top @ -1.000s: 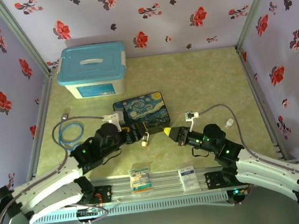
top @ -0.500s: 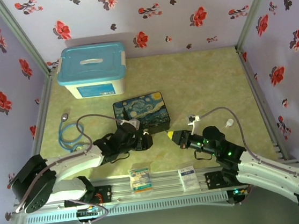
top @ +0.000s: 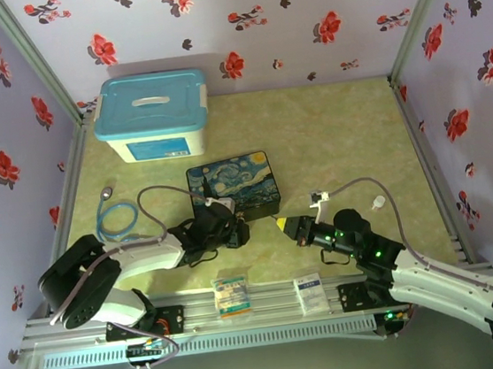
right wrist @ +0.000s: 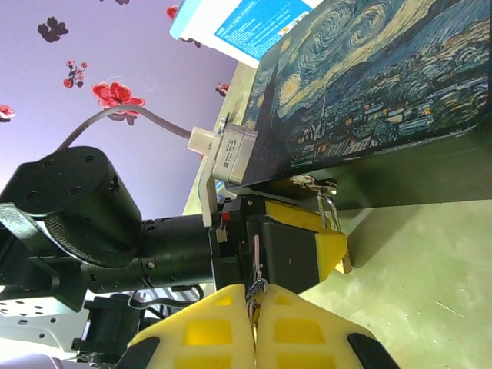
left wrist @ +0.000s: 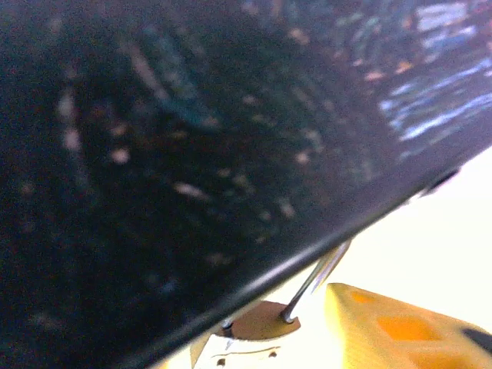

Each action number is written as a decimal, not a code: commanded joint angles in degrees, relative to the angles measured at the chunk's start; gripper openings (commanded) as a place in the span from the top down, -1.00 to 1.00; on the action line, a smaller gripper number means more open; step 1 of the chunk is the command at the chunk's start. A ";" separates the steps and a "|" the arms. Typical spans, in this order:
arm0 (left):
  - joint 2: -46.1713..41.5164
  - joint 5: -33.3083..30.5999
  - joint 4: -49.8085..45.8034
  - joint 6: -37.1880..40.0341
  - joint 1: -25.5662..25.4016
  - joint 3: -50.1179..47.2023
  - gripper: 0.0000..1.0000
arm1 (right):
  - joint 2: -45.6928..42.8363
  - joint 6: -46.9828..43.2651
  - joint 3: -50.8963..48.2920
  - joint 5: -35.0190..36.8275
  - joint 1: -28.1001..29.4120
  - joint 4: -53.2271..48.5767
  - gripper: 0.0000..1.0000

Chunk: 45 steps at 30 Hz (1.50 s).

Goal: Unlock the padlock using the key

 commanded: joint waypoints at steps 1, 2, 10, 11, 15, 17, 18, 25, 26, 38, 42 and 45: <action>0.64 -1.38 4.18 -0.65 -1.21 -0.09 0.07 | -0.43 0.30 -1.04 1.14 -0.29 1.45 1.00; 0.92 -1.68 4.27 -0.90 -1.61 0.01 0.12 | -0.26 0.30 -1.17 1.32 -0.23 1.48 1.00; 3.58 -2.88 7.10 -3.70 -3.08 -1.19 0.33 | 0.37 0.13 -1.14 1.49 -0.28 1.90 1.00; 3.99 -3.05 7.30 -3.76 -3.41 -1.08 0.33 | 0.38 0.17 -1.17 1.50 -0.24 1.85 1.00; 5.01 -5.83 7.21 -4.67 -5.26 -0.51 0.37 | 0.31 0.19 -1.52 1.50 -0.23 1.69 1.00; 5.21 -7.69 7.17 -5.62 -6.20 -0.52 0.44 | 0.06 0.38 -1.65 1.42 -0.23 1.70 1.00; 5.33 -8.24 7.17 -6.19 -6.40 -0.64 0.45 | -0.21 0.47 -1.80 1.42 -0.23 1.65 1.00; 3.95 -9.54 10.02 -8.85 -6.58 -2.82 0.48 | -1.66 0.62 -2.34 1.87 -0.27 0.70 1.00; 3.76 -9.69 10.06 -8.86 -6.52 -2.79 0.47 | -1.74 0.61 -2.47 1.85 -0.26 0.66 1.00; 0.17 -9.81 14.56 -15.41 -6.78 -4.72 0.77 | 0.17 3.23 -4.55 2.78 -0.24 3.35 1.00; -1.48 -9.81 23.03 -21.22 -6.95 -7.90 0.94 | 5.11 8.37 -7.68 3.44 -0.31 10.73 1.00; -1.82 -9.83 26.61 -23.92 -7.39 -8.48 0.97 | 9.83 11.31 -9.78 2.91 -0.17 16.79 1.00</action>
